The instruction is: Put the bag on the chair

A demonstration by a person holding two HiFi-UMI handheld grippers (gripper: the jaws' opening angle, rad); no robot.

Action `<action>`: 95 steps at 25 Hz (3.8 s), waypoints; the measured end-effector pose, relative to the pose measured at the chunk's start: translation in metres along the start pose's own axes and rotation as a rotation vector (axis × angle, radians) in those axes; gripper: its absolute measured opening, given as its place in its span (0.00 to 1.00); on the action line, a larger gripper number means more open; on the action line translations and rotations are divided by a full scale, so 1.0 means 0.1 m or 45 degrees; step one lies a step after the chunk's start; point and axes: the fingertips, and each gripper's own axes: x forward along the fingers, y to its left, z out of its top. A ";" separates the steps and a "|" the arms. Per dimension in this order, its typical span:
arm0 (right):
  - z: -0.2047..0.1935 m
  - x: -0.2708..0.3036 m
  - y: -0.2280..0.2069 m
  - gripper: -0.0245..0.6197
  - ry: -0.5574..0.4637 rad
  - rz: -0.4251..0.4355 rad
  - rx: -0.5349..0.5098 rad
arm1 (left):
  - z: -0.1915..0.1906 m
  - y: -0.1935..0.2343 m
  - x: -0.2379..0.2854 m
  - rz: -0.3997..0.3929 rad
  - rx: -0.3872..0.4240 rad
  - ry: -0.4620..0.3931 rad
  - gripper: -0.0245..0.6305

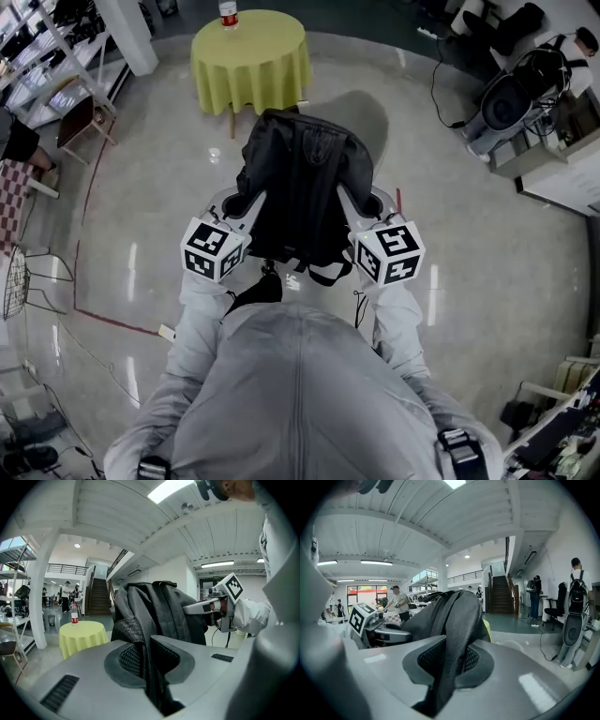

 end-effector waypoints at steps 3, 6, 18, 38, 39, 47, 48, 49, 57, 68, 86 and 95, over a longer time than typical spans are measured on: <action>0.12 0.35 -0.18 0.11 -0.007 -0.021 0.011 | 0.12 0.33 0.27 -0.031 -0.004 0.007 0.09; 0.27 0.66 -0.35 0.11 -0.020 -0.045 0.016 | 0.27 0.63 0.51 -0.057 0.012 0.008 0.09; 0.49 1.50 -0.76 0.11 0.018 -0.109 0.019 | 0.47 1.39 1.13 -0.123 0.002 0.026 0.09; -0.70 2.75 -1.78 0.11 0.421 0.208 0.070 | -0.76 1.80 2.37 0.071 -0.353 0.404 0.09; -0.80 2.81 -1.82 0.11 0.444 0.232 0.070 | -0.86 1.82 2.43 0.092 -0.381 0.424 0.09; -1.47 3.41 -2.08 0.11 0.591 0.351 0.060 | -1.56 2.11 2.85 0.223 -0.555 0.535 0.10; -1.55 3.47 -2.08 0.11 0.610 0.364 0.058 | -1.65 2.14 2.88 0.243 -0.577 0.546 0.10; -1.63 3.54 -2.10 0.11 0.628 0.373 0.058 | -1.74 2.17 2.92 0.262 -0.597 0.557 0.10; -2.19 3.88 -2.24 0.11 0.722 0.370 0.050 | -2.28 2.30 3.15 0.319 -0.715 0.626 0.10; -2.42 4.12 -2.59 0.26 0.781 0.208 0.065 | -2.46 2.51 3.37 0.360 -0.653 0.741 0.14; -1.46 2.99 -2.75 0.35 0.532 -0.207 0.161 | -1.63 2.72 2.37 0.315 -0.504 0.441 0.16; -0.48 2.45 -2.15 0.17 0.283 -0.313 0.167 | -0.68 2.53 1.84 0.200 -0.267 0.251 0.08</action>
